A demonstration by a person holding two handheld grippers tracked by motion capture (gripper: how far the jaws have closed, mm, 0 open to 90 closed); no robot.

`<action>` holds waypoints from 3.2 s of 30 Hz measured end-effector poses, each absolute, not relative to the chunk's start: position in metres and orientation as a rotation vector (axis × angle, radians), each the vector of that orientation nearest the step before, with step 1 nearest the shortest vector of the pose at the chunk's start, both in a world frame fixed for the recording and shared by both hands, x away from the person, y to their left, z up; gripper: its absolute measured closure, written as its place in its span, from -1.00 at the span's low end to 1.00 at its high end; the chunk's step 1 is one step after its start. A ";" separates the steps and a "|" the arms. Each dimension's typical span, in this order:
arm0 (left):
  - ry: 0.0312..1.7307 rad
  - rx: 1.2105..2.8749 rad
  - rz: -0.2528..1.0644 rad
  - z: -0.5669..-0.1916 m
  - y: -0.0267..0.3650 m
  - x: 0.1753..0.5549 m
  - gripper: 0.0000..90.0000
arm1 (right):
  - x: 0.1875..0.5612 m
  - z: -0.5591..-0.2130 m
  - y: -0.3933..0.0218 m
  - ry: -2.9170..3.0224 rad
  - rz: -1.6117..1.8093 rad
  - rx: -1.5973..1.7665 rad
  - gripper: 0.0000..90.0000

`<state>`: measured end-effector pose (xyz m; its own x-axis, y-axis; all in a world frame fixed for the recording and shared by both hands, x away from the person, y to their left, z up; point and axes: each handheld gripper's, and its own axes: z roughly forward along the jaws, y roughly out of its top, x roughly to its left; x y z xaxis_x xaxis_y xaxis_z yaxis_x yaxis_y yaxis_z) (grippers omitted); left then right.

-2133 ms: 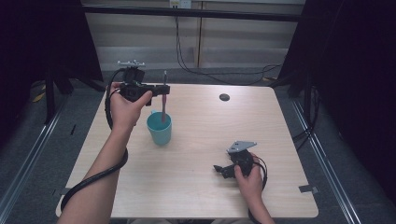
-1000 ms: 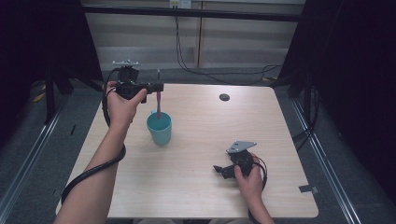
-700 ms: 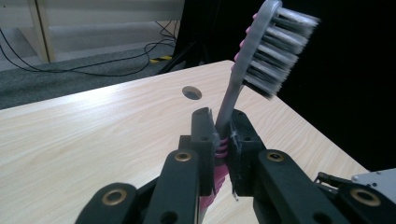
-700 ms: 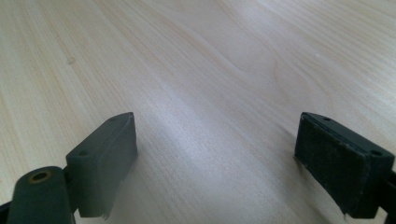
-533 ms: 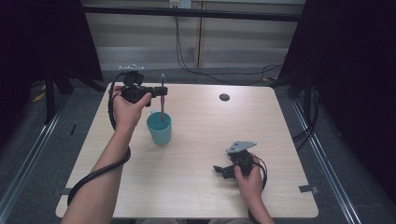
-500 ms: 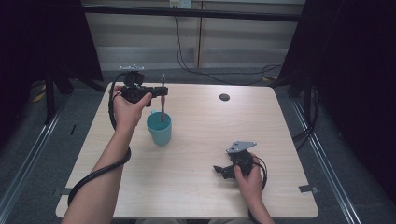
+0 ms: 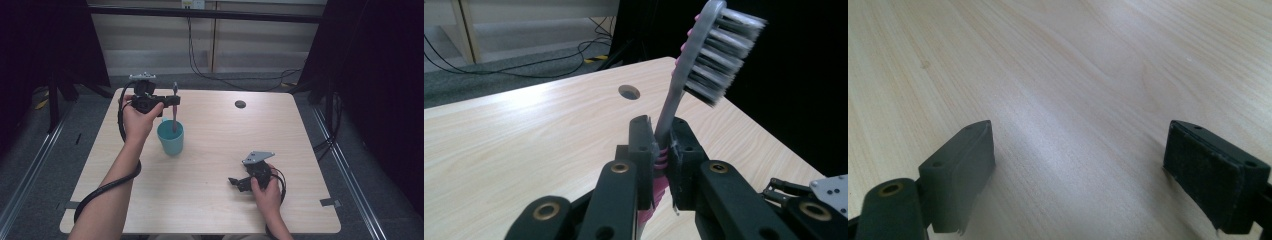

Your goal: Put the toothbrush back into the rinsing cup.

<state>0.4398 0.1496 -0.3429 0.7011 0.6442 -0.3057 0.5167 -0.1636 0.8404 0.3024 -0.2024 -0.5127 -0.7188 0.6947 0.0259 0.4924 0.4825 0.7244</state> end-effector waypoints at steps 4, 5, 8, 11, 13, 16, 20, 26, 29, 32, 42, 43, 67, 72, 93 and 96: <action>0.915 1.817 0.149 -0.346 0.150 0.441 0.84 | 0.302 -0.513 -0.202 2.461 1.071 1.010 -0.72; 0.918 1.815 0.151 -0.347 0.150 0.441 0.84 | 0.302 -0.513 -0.202 2.461 1.071 1.010 -0.72; 0.921 1.819 0.154 -0.352 0.150 0.440 0.84 | 0.302 -0.513 -0.202 2.462 1.071 1.008 -0.72; 0.931 1.822 0.158 -0.358 0.151 0.440 0.84 | 0.302 -0.513 -0.202 2.465 1.073 1.010 -0.72; 0.940 1.819 0.160 -0.361 0.152 0.439 0.84 | 0.302 -0.513 -0.202 2.466 1.074 1.008 -0.72; 0.945 1.821 0.161 -0.365 0.152 0.439 0.84 | 0.302 -0.513 -0.202 2.467 1.074 1.004 -0.72; 0.952 1.816 0.161 -0.370 0.153 0.438 0.84 | 0.302 -0.513 -0.202 2.469 1.075 1.003 -0.72; 0.960 1.819 0.162 -0.378 0.152 0.437 0.84 | 0.302 -0.513 -0.202 2.473 1.075 0.999 -0.72; 0.956 1.823 0.164 -0.381 0.151 0.437 0.84 | 0.301 -0.512 -0.202 2.476 1.076 1.001 -0.72; 0.958 1.823 0.168 -0.383 0.150 0.436 0.84 | 0.302 -0.513 -0.202 2.475 1.078 0.995 -0.72; 0.961 1.837 0.175 -0.390 0.149 0.437 0.84 | 0.301 -0.513 -0.200 2.480 1.080 0.986 -0.72; 0.962 1.834 0.171 -0.391 0.149 0.437 0.83 | 0.301 -0.512 -0.200 2.481 1.075 0.985 -0.72; 0.991 1.855 0.163 -0.408 0.152 0.435 0.83 | 0.301 -0.513 -0.199 2.486 1.082 0.980 -0.72; 0.997 1.864 0.169 -0.412 0.152 0.436 0.83 | 0.301 -0.512 -0.199 2.488 1.081 0.976 -0.72; 0.998 1.872 0.190 -0.417 0.153 0.436 0.69 | 0.301 -0.513 -0.197 2.489 1.083 0.968 -0.72; 0.995 1.870 0.210 -0.417 0.153 0.436 0.57 | 0.301 -0.513 -0.197 2.489 1.084 0.966 -0.72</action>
